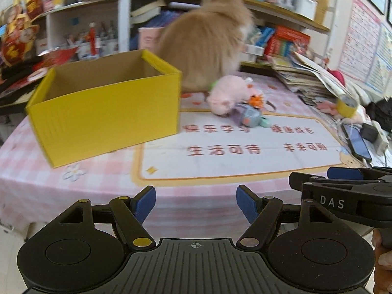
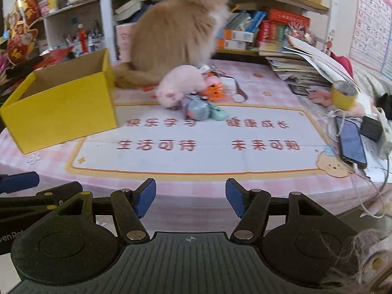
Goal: Organize objects
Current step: 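Move both open tools back toward the toy pile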
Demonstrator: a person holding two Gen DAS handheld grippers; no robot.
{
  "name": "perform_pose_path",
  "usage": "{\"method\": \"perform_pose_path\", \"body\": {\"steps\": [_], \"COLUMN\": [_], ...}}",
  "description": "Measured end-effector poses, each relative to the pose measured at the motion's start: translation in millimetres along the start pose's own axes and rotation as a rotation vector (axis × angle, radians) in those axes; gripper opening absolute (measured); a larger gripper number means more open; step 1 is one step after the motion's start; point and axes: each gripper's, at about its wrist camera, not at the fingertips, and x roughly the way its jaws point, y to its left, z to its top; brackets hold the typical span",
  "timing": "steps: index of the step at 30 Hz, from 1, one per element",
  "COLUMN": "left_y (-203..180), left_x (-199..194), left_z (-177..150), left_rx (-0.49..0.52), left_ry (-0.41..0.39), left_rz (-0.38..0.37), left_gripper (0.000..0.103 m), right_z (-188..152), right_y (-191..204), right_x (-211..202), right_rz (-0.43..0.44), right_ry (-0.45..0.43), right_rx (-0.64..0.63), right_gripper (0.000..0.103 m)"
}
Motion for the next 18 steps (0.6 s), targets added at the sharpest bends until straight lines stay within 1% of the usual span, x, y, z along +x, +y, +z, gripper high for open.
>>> {"method": "perform_pose_path", "body": {"steps": [4,7,12,18], "left_y": [-14.1,-21.8,-33.2,-46.5], "left_x": [13.2,23.6,40.1,62.5], "left_z": [8.7,17.6,30.8,47.9], "left_rx": [0.021,0.014,0.001,-0.017], "left_ry": [0.009,0.012,0.016,0.025], "left_rz": [-0.004,0.007,0.024,0.048], "left_gripper": [0.074,0.074,0.074,0.074], "right_z": [4.4,11.2,27.6,46.4], "right_y": [-18.1,-27.5,-42.6,-62.5], "right_x": [10.2,20.8,37.2,64.9], "right_rz": [-0.012,-0.009,0.01,0.052], "right_ry": [0.026,0.04,0.04,0.073], "right_rx": [0.027,0.023,0.003,-0.001], "right_gripper": [0.061,0.061,0.061,0.06]}}
